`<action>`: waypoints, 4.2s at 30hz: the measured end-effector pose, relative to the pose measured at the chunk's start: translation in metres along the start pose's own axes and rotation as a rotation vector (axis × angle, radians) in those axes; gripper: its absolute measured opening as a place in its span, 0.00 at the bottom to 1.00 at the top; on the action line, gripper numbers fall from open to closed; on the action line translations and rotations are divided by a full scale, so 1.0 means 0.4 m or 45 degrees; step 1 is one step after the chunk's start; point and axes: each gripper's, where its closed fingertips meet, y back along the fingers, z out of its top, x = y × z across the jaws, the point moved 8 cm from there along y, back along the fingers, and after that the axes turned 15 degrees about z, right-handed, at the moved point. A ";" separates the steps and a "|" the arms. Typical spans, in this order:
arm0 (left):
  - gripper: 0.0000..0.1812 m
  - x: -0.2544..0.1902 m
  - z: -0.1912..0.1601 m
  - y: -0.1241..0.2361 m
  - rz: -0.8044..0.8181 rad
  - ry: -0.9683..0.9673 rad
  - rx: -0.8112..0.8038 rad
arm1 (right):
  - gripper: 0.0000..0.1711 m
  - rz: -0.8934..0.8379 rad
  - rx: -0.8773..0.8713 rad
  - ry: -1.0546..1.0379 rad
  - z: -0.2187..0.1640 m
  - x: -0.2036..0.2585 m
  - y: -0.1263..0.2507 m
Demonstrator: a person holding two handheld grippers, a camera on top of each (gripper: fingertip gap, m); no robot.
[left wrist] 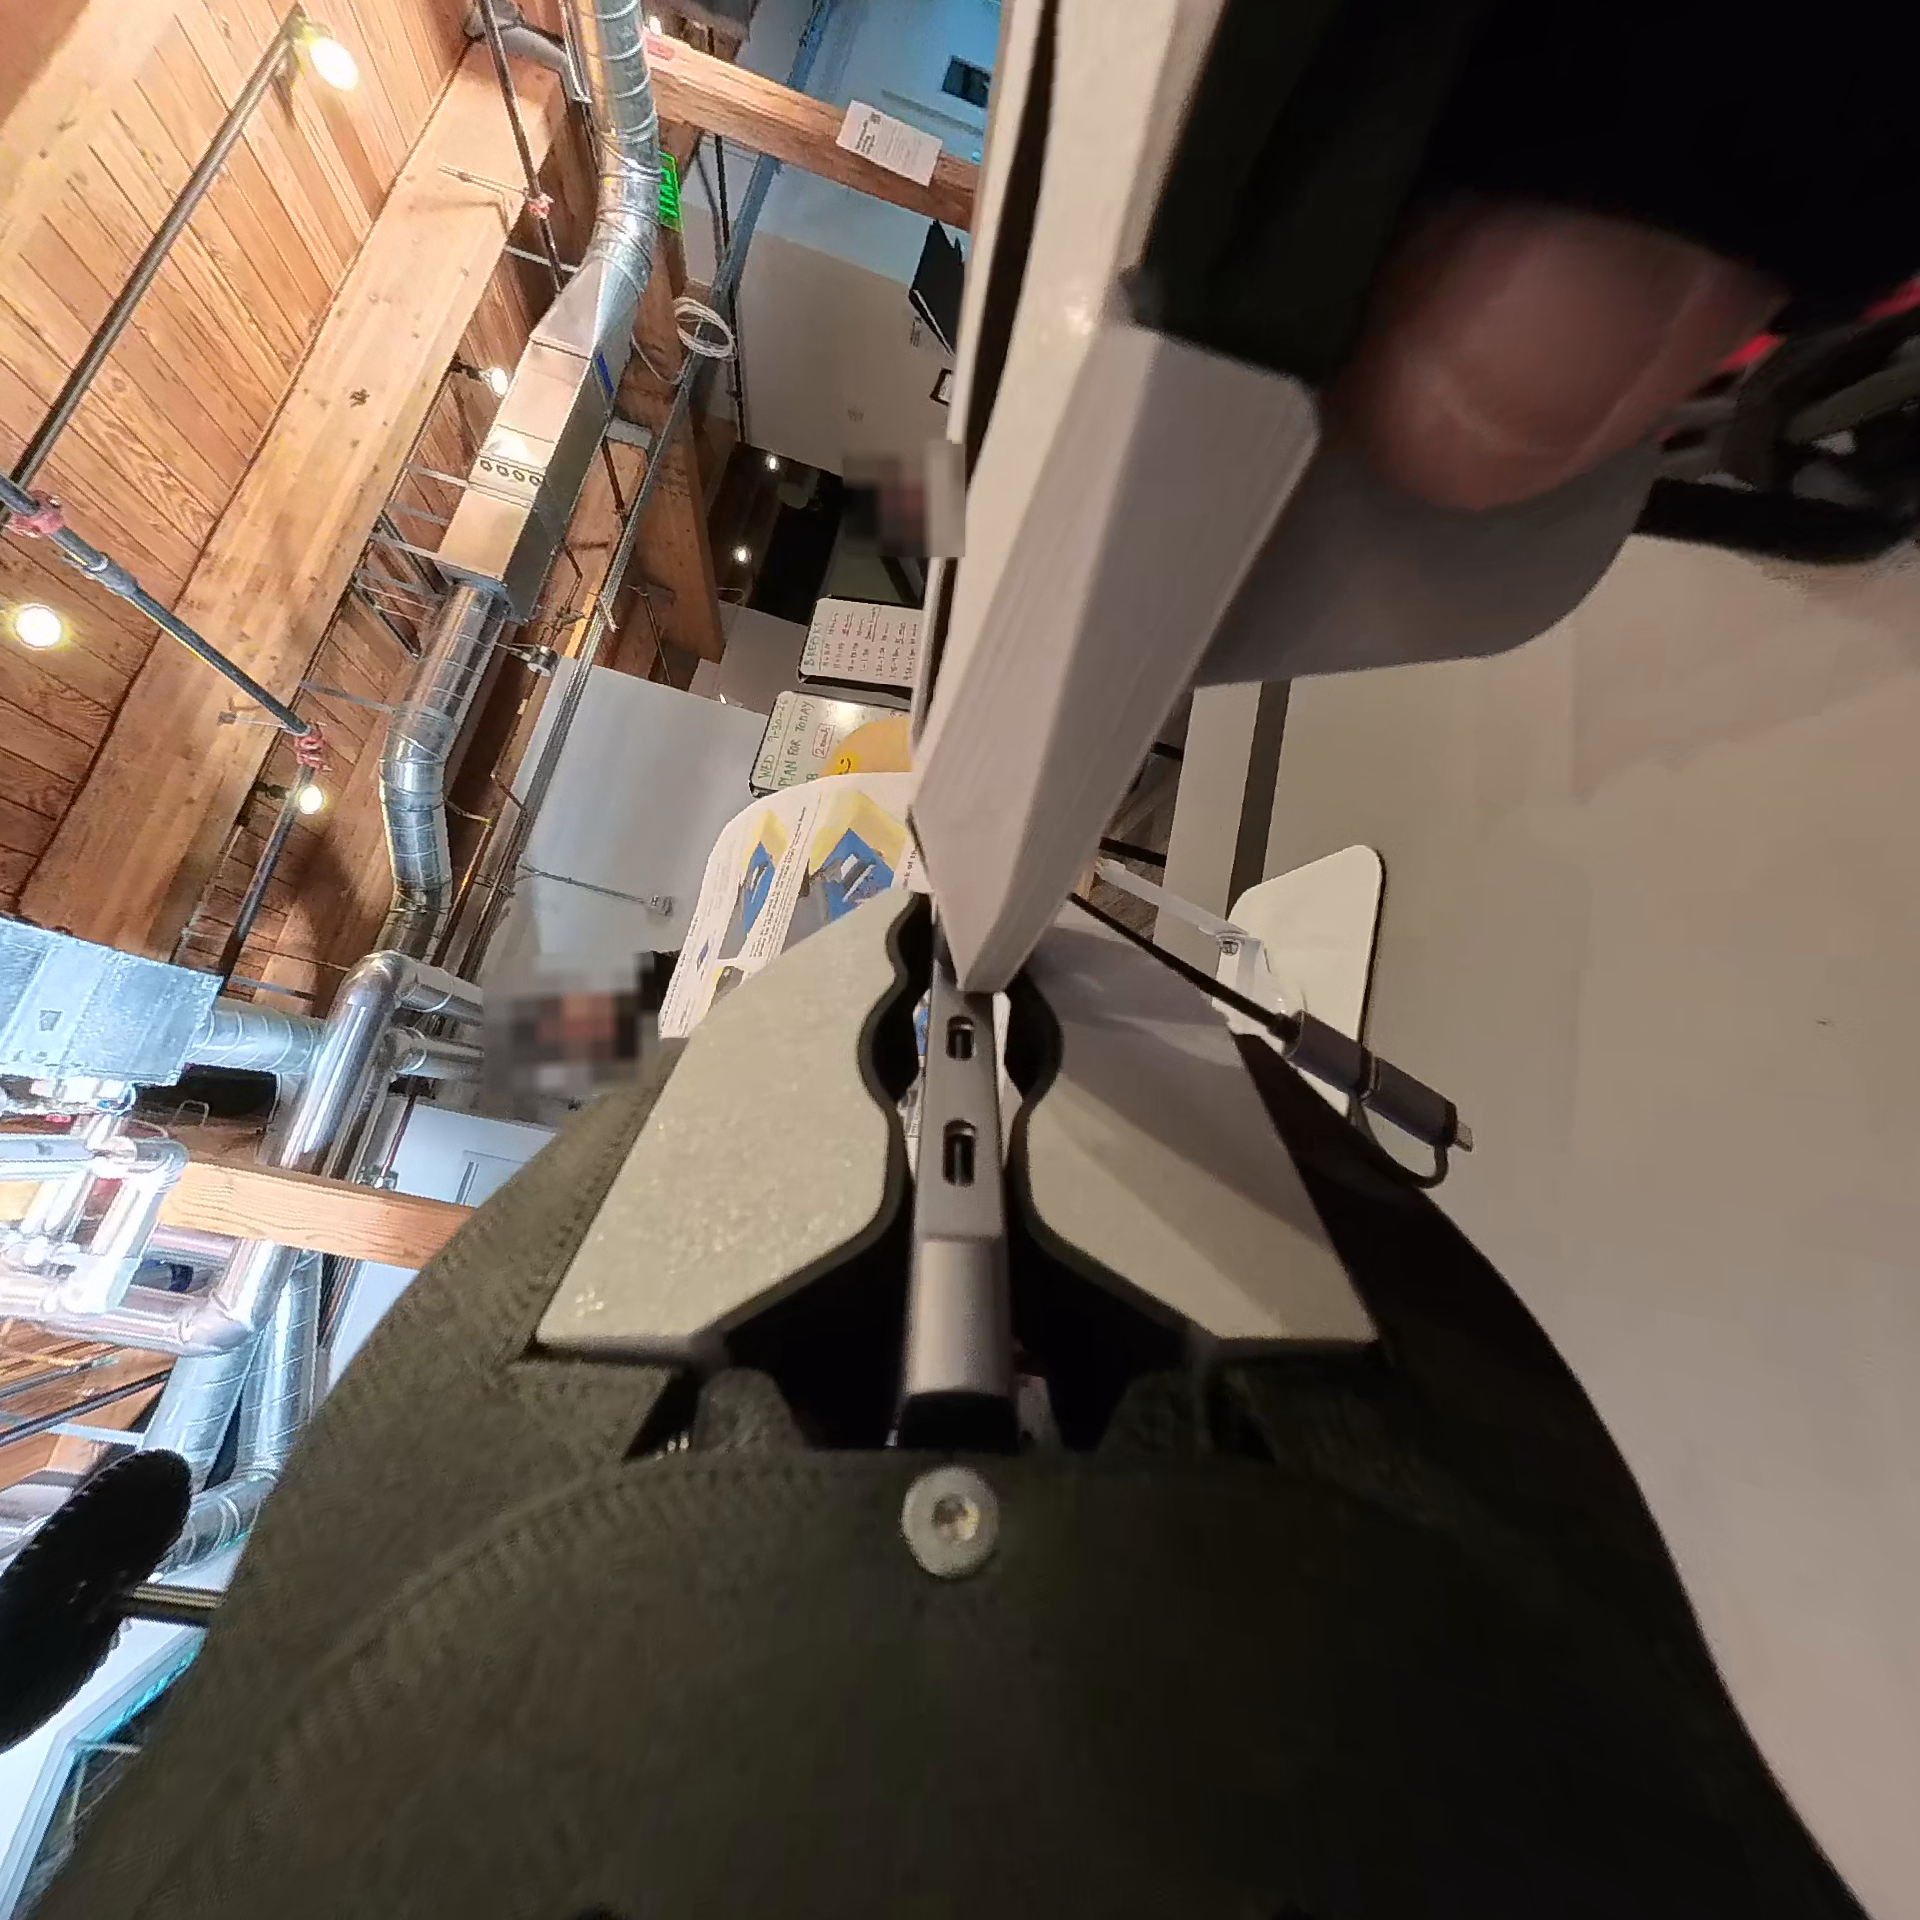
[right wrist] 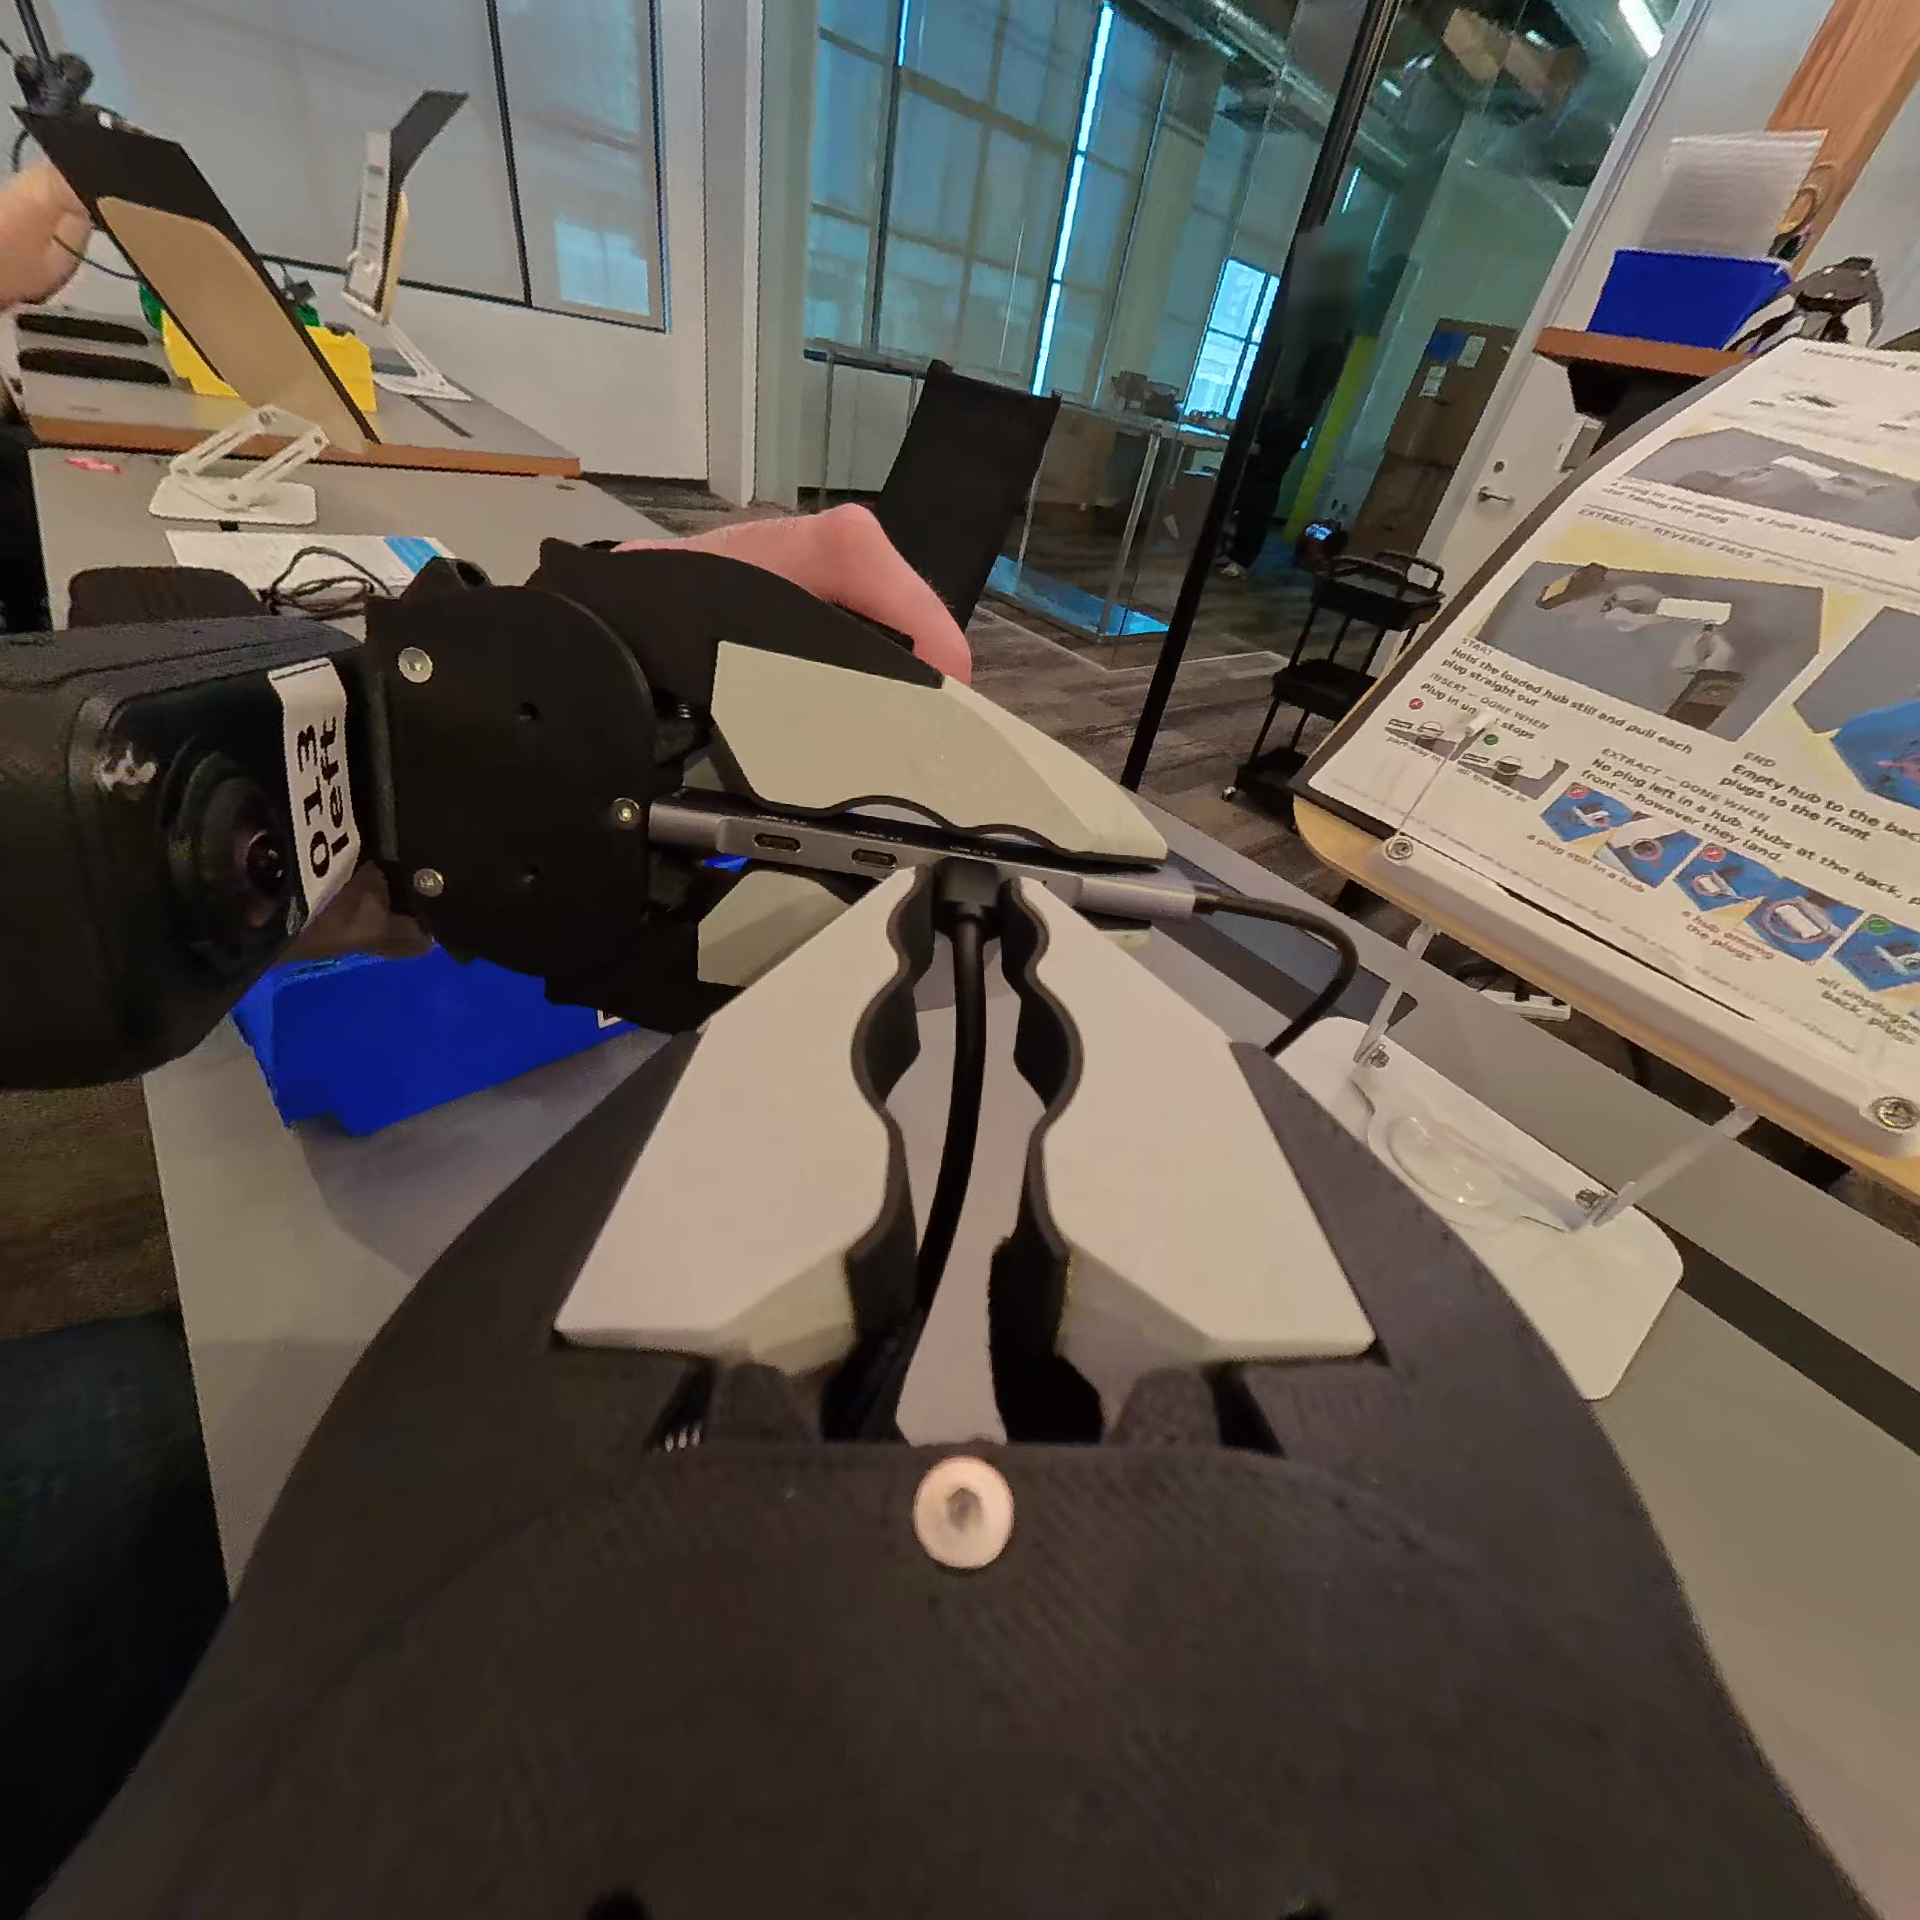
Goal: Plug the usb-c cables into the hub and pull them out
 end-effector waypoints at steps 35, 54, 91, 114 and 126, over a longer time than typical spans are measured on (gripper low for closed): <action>0.08 0.000 0.007 -0.002 -0.036 -0.010 0.016 | 0.06 -0.012 -0.063 -0.097 -0.008 -0.010 0.005; 0.07 0.003 0.010 -0.005 -0.062 -0.027 0.061 | 0.05 0.006 -0.063 -0.089 0.000 -0.012 0.015; 0.07 0.057 -0.086 0.024 0.027 0.067 0.324 | 0.05 0.079 -0.002 0.004 0.033 0.001 0.041; 0.07 0.013 -0.036 0.081 -0.024 0.126 0.298 | 0.06 -0.023 -0.013 -0.364 0.045 -0.243 0.648; 0.07 -0.012 -0.035 0.073 -0.043 0.139 0.288 | 0.06 -0.191 -0.108 -0.333 -0.150 -0.340 0.738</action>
